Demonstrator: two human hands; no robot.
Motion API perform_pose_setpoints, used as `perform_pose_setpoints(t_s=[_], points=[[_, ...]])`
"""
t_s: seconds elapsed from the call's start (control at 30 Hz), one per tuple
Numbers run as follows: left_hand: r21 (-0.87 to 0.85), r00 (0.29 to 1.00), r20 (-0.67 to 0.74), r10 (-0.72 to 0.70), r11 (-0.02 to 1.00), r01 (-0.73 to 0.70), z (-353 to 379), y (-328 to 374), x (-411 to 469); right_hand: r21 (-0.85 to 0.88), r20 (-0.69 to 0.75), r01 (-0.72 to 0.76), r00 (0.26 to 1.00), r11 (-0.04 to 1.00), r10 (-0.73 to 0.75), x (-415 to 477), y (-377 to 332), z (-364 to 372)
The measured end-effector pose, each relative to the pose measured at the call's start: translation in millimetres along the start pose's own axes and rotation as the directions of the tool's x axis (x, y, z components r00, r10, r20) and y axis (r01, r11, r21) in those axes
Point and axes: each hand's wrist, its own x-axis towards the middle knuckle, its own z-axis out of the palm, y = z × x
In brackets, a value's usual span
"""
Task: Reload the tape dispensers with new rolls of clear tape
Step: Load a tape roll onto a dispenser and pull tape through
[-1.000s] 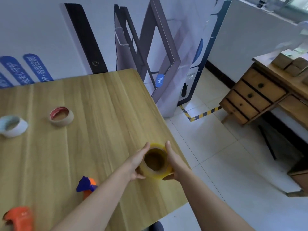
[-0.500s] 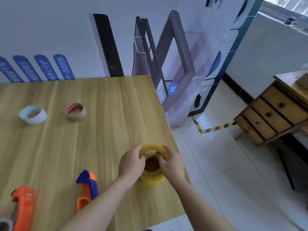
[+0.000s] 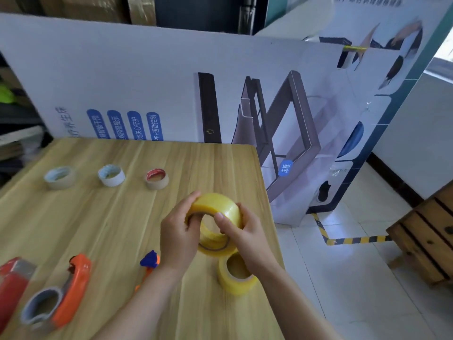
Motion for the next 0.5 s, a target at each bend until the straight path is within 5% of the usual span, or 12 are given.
perform_pose_setpoints(t_s=[0.23, 0.5], points=[[0.051, 0.976, -0.164, -0.142, 0.987, 0.152, -36.6, 11.1, 4.6, 0.073, 0.131, 0.014, 0.991, 0.997, -0.024, -4.9, -21.0, 18.3], [-0.053, 0.928, -0.116, -0.354, 0.935, 0.35, -68.0, 21.6, 22.6, 0.24, 0.262, 0.05, 0.958, 0.97, -0.114, -1.8, -49.6, 48.7]])
